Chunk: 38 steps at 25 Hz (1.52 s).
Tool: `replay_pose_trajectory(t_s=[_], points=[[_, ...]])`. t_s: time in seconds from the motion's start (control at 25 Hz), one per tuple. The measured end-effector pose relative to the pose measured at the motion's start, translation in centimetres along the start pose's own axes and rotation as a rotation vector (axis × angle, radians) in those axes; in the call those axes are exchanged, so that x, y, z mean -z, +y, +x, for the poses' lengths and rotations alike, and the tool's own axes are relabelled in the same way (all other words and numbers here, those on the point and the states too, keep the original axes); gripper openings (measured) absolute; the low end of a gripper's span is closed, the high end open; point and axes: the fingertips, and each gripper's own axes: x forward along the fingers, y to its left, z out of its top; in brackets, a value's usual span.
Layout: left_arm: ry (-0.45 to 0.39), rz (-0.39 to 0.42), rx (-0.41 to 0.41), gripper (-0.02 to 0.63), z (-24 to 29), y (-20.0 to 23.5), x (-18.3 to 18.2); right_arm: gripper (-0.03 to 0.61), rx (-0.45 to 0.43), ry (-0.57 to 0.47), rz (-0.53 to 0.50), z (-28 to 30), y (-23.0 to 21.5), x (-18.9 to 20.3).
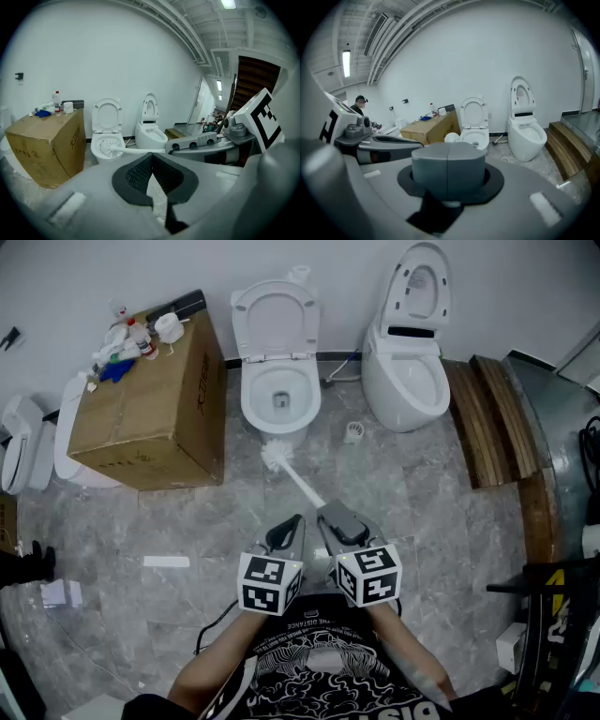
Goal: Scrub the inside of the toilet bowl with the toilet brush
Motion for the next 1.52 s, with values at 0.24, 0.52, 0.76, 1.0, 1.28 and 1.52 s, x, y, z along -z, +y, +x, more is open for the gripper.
replay_pose_trajectory(t_s=[0.24, 0.52, 0.76, 1.0, 1.28, 1.52], points=[[0.001, -0.018, 0.009, 0.0, -0.8, 1.9, 0.1, 0.149, 0.01, 0.006, 0.01, 1.0, 1.5, -0.2], [-0.011, -0.044, 0.023, 0.0, -0.8, 3.5, -0.1, 0.149, 0.025, 0.024, 0.003, 1.9, 2.2, -0.1], [-0.019, -0.05, 0.018, 0.0, 0.0, 4.3, -0.9, 0.149, 0.028, 0.019, 0.002, 2.9, 1.6, -1.1], [-0.006, -0.06, -0.011, 0.0, 2.2, 5.6, -1.5, 0.149, -0.009, 0.035, 0.0, 5.1, 0.3, -1.8], [0.008, -0.083, -0.076, 0.0, 7.1, 7.8, -4.8, 0.149, -0.073, 0.063, -0.061, 9.2, -3.6, -5.1], [0.028, -0.082, -0.125, 0.0, 12.4, 9.1, -8.3, 0.149, -0.125, 0.085, -0.065, 12.4, -8.7, -8.2]])
